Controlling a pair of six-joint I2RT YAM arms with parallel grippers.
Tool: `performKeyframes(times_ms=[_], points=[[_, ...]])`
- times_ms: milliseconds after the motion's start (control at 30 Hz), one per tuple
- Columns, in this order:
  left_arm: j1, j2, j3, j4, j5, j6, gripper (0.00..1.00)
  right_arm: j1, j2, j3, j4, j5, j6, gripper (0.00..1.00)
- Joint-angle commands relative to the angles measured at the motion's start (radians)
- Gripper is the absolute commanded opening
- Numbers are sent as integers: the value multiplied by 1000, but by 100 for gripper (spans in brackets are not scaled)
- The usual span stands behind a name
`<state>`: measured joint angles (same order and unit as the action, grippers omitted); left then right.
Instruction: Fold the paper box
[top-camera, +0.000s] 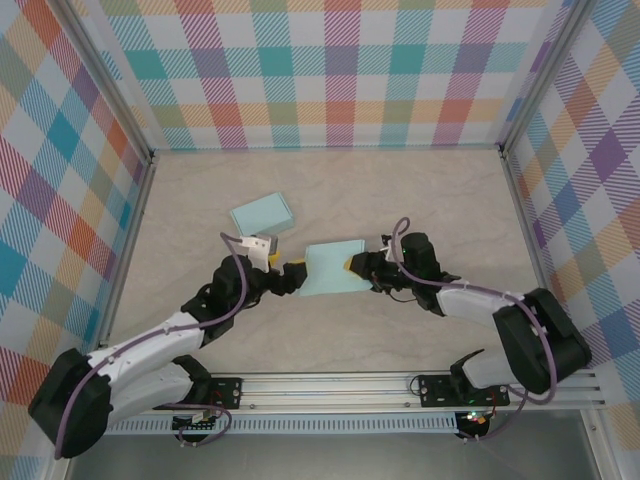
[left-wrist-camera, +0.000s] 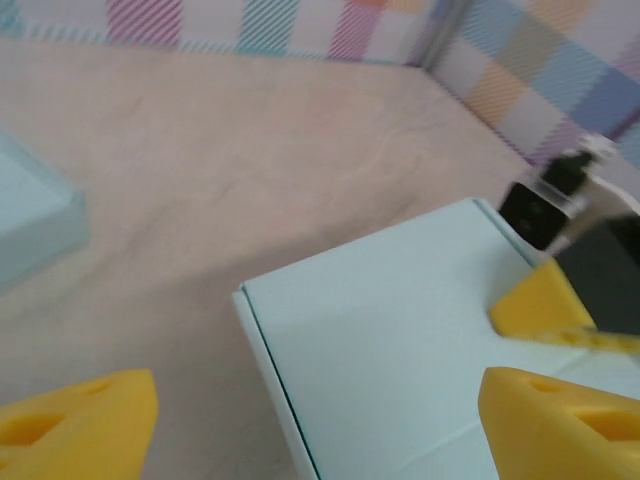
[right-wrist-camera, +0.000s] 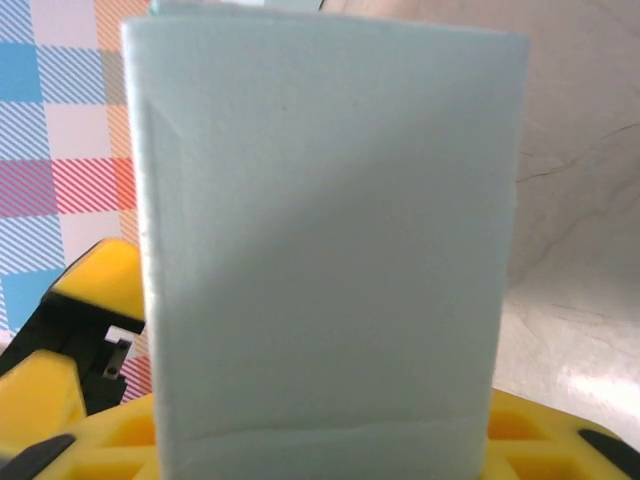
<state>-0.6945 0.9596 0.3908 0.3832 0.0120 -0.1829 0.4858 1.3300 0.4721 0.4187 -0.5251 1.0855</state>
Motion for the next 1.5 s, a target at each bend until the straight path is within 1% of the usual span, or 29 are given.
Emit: performKeyframes(times_ms=[0,33,133,233,333,400,467,567,700,833,900,1000,1167,1267,1333,1400,1467], points=[[-58,-64,-37,128,82,346,85,-26,-89,0,-176,37,7,45],[-75,-76,-33,110,86,400,85,-35,-112,3,-202,40,8,45],[-164,-107,-18,54,62,572,87,-69,-167,17,-281,34,13,46],[-253,-105,7,-4,-16,721,88,-97,-179,34,-314,-5,31,46],[-317,-42,46,-57,-150,827,88,-107,-158,46,-294,-54,78,46],[-352,24,57,-46,-233,897,88,-107,-135,60,-278,-82,100,46],[-376,79,63,-14,-290,952,88,-107,-117,70,-273,-99,113,46],[-392,146,69,39,-336,1014,88,-107,-108,66,-256,-105,139,46],[-393,227,80,87,-381,1059,88,-107,-116,62,-256,-108,154,46],[-393,305,100,102,-390,1071,88,-107,-124,53,-252,-104,165,46],[-392,356,106,158,-424,1074,88,-107,-126,53,-249,-104,170,46],[-392,428,135,183,-483,1098,87,-107,-126,51,-245,-109,175,46],[-389,502,164,234,-526,1096,84,-107,-130,53,-251,-110,169,47],[-386,514,184,230,-537,1079,78,-107,-126,50,-258,-108,163,47],[-387,512,195,215,-534,1070,71,-107,-121,46,-255,-108,162,47],[-384,503,204,182,-524,1057,63,-107,-114,46,-256,-108,159,48],[-384,488,213,138,-514,1045,57,-107,-109,44,-254,-109,159,48]])
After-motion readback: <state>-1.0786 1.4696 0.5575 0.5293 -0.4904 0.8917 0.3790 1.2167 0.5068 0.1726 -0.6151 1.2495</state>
